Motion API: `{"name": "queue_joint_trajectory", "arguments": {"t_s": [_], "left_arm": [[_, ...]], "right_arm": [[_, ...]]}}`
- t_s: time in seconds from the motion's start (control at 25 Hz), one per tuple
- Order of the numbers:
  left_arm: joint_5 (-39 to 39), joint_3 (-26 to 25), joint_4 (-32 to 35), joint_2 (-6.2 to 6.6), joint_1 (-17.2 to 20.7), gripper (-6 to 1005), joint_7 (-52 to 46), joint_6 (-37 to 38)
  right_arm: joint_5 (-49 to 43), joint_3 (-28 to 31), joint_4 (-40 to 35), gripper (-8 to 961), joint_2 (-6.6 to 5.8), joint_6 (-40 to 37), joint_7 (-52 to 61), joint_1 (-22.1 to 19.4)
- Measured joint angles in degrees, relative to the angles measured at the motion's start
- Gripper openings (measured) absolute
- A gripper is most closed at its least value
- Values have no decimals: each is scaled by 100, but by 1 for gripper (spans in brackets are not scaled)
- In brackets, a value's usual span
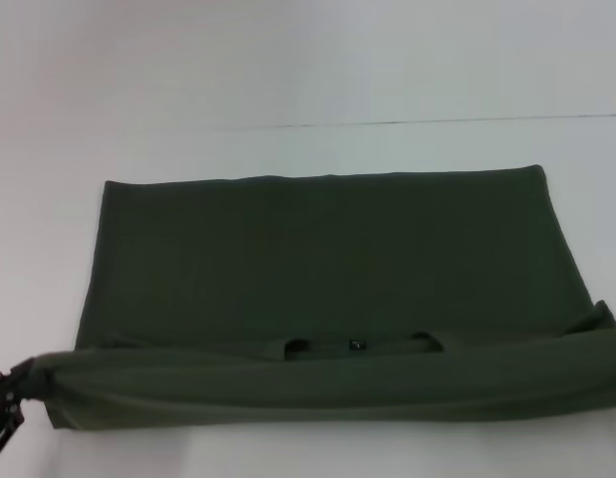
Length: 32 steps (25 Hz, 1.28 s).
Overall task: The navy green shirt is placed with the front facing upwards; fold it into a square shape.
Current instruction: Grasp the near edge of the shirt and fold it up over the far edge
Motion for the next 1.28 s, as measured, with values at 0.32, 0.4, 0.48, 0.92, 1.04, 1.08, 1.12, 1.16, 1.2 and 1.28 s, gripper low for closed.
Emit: {"name": "queue_joint_trajectory", "arguments": {"t_s": [0.32, 0.4, 0.48, 0.92, 1.04, 1.08, 1.12, 1.16, 1.2, 1.28], "left_arm": [[-336, 7, -314, -44, -200, 43, -155, -632], [-337, 9, -338, -47, -298, 42, -372, -878], [-340, 14, -380, -57, -417, 42, -658, -1192], [-289, 378, -843, -73, -1186, 43, -1251, -2725], [-307, 531, -935, -74, -1518, 43, -1425, -3321], [-307, 534, -937, -74, -1576, 43, -1460, -3448], [-311, 538, -943, -74, -1686, 43, -1527, -3666], [-314, 540, -952, -74, -1747, 43, -1572, -3805], [-315, 550, -969, -74, -1812, 43, -1621, -3948], [-317, 603, -1041, -71, -1986, 42, -1753, -4352]], "right_arm": [[0, -72, 0, 59, 32, 509, 751, 509], [-3, -135, 2, 59, 32, 711, 918, 646], [-3, -229, 18, 59, 39, 977, 1063, 778], [0, -819, 78, 58, 90, 2506, 1728, 1618], [6, -868, 80, 58, 86, 2801, 1887, 1830], [7, -894, 81, 59, 81, 2939, 1943, 1902], [8, -934, 82, 59, 76, 3103, 2009, 1975], [7, -995, 85, 59, 73, 3294, 2091, 2043], [8, -1078, 95, 59, 70, 3503, 2181, 2112], [13, -1262, 151, 59, 66, 3913, 2342, 2235]]}}
